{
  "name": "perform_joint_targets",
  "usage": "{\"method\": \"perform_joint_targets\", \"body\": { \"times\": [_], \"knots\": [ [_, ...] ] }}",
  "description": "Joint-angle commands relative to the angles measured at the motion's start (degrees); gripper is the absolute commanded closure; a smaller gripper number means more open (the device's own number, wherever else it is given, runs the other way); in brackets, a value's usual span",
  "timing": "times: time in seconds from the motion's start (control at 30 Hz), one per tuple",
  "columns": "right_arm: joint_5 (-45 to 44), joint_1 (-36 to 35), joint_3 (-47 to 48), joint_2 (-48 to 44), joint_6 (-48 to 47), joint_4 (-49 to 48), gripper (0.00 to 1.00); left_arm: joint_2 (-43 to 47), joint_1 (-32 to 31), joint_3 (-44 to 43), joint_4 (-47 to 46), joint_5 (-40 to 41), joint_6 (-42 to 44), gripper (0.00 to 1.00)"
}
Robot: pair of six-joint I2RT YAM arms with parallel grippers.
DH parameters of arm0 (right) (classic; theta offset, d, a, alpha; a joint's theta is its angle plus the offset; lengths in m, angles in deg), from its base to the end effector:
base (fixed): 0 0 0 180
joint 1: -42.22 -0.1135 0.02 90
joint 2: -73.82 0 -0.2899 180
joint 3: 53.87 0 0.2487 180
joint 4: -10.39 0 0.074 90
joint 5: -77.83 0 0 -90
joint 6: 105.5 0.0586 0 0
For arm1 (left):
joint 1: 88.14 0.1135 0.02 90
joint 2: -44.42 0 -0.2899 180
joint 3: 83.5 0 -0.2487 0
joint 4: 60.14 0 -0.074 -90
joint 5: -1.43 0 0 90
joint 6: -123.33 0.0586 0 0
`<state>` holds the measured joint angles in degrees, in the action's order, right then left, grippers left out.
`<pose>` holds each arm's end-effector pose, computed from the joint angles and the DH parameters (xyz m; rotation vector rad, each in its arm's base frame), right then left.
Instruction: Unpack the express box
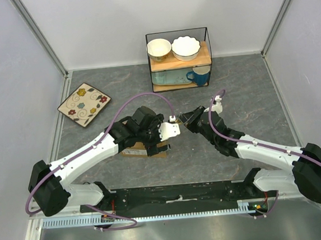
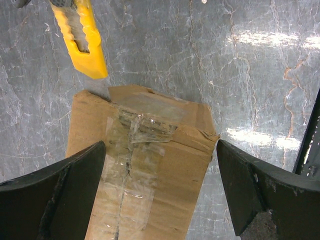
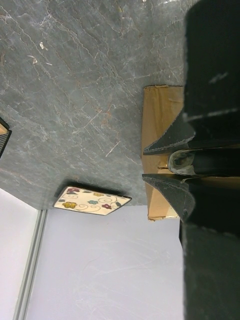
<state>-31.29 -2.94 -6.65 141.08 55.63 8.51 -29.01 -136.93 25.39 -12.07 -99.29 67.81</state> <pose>0.2001 0.1740 0.2553 0.6879 1.8960 1.0539 0.1695 -0.2101 0.2799 1.6948 1.7816 -0.3390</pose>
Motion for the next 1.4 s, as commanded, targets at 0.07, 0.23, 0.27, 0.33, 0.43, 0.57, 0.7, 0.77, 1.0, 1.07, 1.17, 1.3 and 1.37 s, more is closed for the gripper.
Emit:
{"method": "perform_joint_targets", "body": {
  "times": [0.07,0.23,0.27,0.33,0.43,0.57,0.7,0.77,1.0,1.07,1.17,1.3,1.37],
  "knots": [
    [0.13,-0.71,2.78,1.46,0.06,-3.06,1.00,0.83,-0.07,0.46,1.31,0.96,-1.26,0.01],
    [-0.13,-1.68,3.31,2.26,0.23,-3.32,1.00,0.66,-0.07,0.63,1.23,1.23,-1.34,0.01],
    [-0.31,-1.85,3.31,2.52,0.32,-3.41,1.00,0.74,-0.07,0.81,1.05,1.66,-1.34,0.01],
    [-0.66,-2.38,3.31,2.69,0.50,-3.32,1.00,0.74,-0.07,0.90,0.43,2.28,-1.43,0.01],
    [-1.36,-3.26,3.31,2.78,0.67,-3.15,1.00,0.39,-0.16,0.81,-0.09,4.21,-1.78,0.01],
    [-1.89,-4.23,2.96,2.78,0.94,-2.89,1.00,-0.49,0.02,0.89,-0.09,5.53,-2.05,0.01],
    [-2.24,-5.54,2.78,2.96,1.46,-2.71,1.00,-1.19,0.10,0.89,-0.01,5.71,-2.31,0.01],
    [-2.33,-6.16,2.87,3.31,1.55,-2.54,1.00,-1.54,0.19,0.90,-0.44,6.15,-2.22,0.08],
    [-3.21,-8.53,2.87,3.66,2.26,-2.10,1.00,-3.47,0.11,0.28,-0.27,7.38,-3.01,0.22],
    [-3.21,-8.88,2.78,3.66,2.52,-2.18,1.00,-3.56,0.19,0.19,-0.27,7.29,-3.19,0.25],
    [-3.21,-9.67,2.69,3.58,2.87,-2.18,1.00,-3.83,0.19,-0.07,-0.27,7.47,-3.28,0.25],
    [-3.56,-10.91,2.43,3.05,3.05,-1.48,1.00,-3.91,0.19,-0.16,-0.09,7.99,-3.28,0.25],
    [-3.91,-11.52,2.08,2.79,3.05,-0.96,1.00,-3.83,0.19,-0.16,-0.09,8.08,-3.37,0.25]
  ]
}}
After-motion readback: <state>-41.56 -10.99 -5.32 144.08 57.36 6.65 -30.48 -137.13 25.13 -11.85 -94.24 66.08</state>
